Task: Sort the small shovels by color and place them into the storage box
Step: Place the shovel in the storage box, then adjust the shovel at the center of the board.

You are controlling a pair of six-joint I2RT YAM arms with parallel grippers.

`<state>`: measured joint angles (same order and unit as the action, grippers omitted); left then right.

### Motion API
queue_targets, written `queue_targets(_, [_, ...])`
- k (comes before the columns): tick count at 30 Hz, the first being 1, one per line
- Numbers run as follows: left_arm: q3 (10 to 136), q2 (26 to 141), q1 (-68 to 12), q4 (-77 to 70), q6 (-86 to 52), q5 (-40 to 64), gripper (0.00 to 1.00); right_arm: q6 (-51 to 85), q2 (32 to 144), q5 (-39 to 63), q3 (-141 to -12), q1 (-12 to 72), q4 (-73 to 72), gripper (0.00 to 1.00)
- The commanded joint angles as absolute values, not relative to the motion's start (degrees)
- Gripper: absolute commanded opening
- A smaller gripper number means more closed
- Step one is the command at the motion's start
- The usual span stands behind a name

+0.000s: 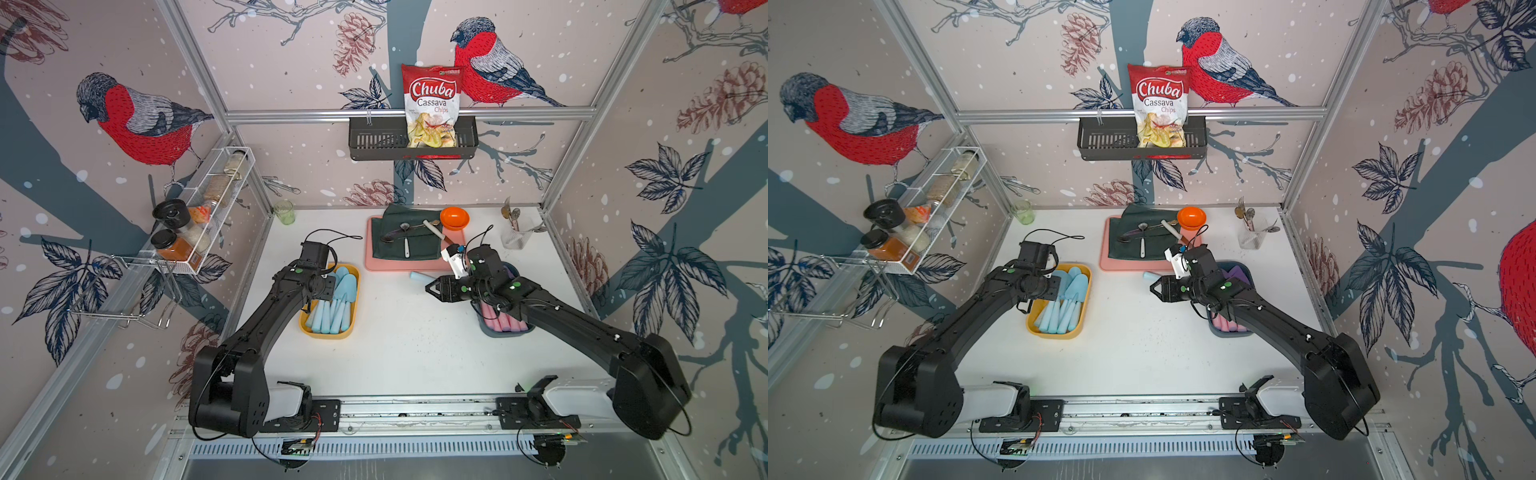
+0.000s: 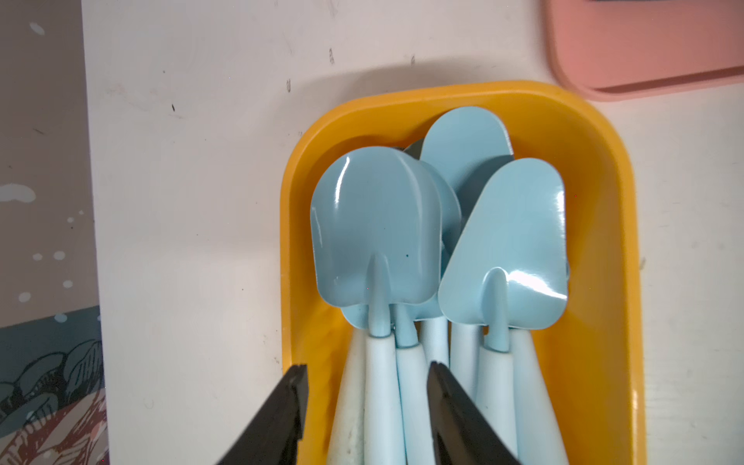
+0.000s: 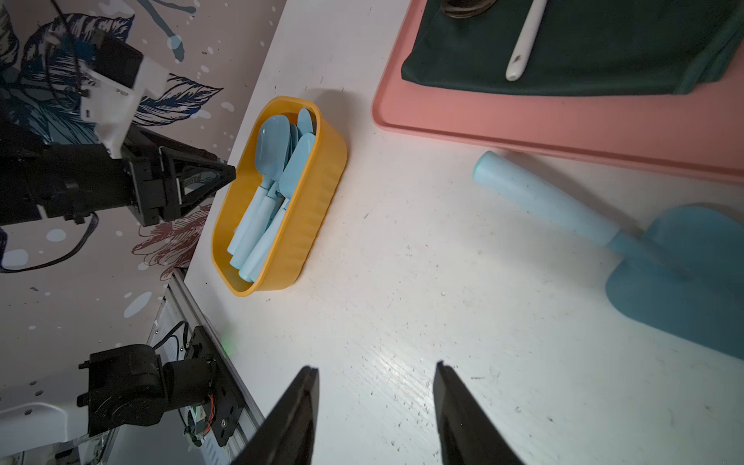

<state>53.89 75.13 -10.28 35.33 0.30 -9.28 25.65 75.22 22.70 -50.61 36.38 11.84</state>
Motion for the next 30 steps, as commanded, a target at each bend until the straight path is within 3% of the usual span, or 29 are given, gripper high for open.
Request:
queue_targets(1, [53.49, 73.42, -10.20, 32.42, 4.89, -2.17, 0.55, 25.78, 75.99, 19.48, -52.22, 36.37, 13.81, 0.51])
queue_targets(8, [53.97, 71.14, -10.25, 30.17, 13.86, 12.01, 0.59, 24.19, 78.55, 15.96, -54.05, 35.19, 15.29, 0.51])
queue_targets(15, [53.02, 68.59, -10.28, 30.85, 18.82, 26.77, 0.59, 15.67, 88.79, 9.28, -63.06, 35.04, 21.87, 0.54])
queue_targets(20, [49.14, 65.99, -10.28, 29.17, 18.85, 27.54, 0.60, 8.08, 96.85, 3.89, -69.57, 35.88, 24.27, 0.56])
queue_targets(30, [46.09, 61.86, -10.28, 27.38, 19.07, 26.72, 0.62, 5.23, 114.00, 5.53, -85.27, 36.10, 28.43, 0.58])
